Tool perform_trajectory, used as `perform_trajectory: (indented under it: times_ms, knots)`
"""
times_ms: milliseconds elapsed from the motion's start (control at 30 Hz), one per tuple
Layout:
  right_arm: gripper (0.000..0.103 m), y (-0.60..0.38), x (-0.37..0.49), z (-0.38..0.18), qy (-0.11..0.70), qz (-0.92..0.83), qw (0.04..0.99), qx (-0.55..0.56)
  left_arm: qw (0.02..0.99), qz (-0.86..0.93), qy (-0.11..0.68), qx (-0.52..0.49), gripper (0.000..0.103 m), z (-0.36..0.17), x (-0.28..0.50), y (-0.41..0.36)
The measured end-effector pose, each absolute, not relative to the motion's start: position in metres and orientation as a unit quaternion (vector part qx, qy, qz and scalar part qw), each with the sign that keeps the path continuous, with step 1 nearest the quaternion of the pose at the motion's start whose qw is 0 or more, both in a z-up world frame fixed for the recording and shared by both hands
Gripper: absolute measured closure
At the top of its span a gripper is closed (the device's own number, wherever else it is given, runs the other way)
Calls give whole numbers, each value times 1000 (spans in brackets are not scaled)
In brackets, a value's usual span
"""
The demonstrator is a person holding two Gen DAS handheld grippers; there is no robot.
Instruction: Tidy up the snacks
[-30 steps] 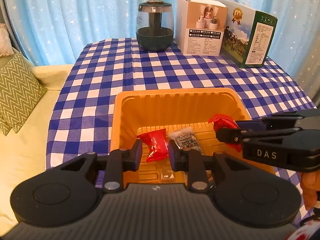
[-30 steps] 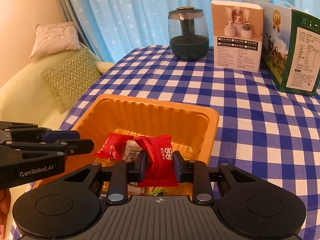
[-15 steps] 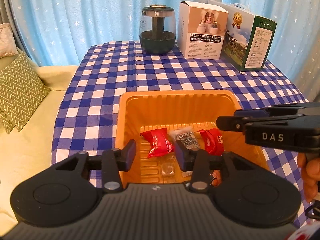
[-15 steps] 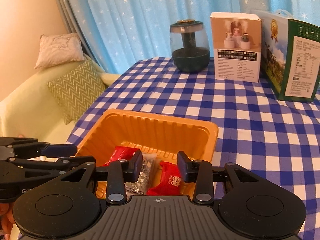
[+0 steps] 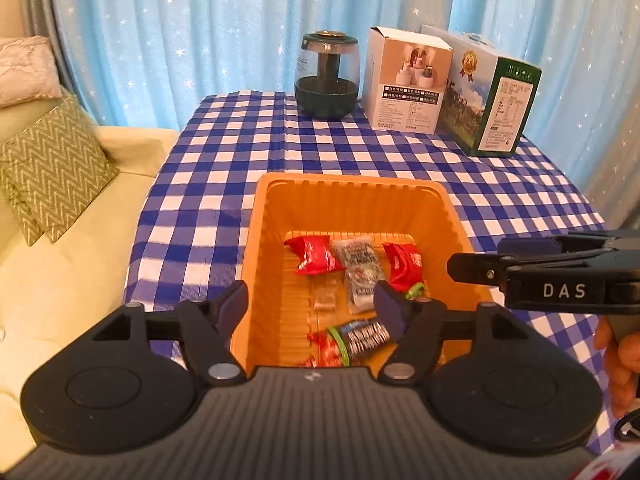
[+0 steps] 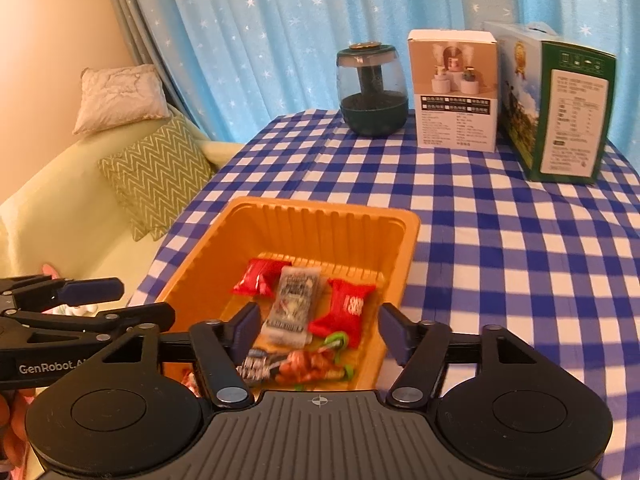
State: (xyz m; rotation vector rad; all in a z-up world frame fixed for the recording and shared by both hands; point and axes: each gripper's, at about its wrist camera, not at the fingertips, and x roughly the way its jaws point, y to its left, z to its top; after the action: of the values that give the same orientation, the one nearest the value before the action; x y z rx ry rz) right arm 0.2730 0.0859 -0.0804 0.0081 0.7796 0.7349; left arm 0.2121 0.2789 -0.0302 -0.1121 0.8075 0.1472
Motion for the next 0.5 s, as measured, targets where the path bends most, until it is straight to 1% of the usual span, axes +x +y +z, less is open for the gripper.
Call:
perform_trajectory:
  times_ms: [167, 200, 500]
  knots:
    - [31, 74, 247, -74, 379, 344, 859, -1, 916, 83, 386, -71, 24, -19, 179, 271]
    - [30, 71, 241, -73, 381, 341, 859, -1, 916, 86, 385, -71, 21, -17, 172, 269]
    - [30, 49, 192, -59, 380, 335, 862, -10, 923, 89, 371, -58, 12, -5, 122, 242]
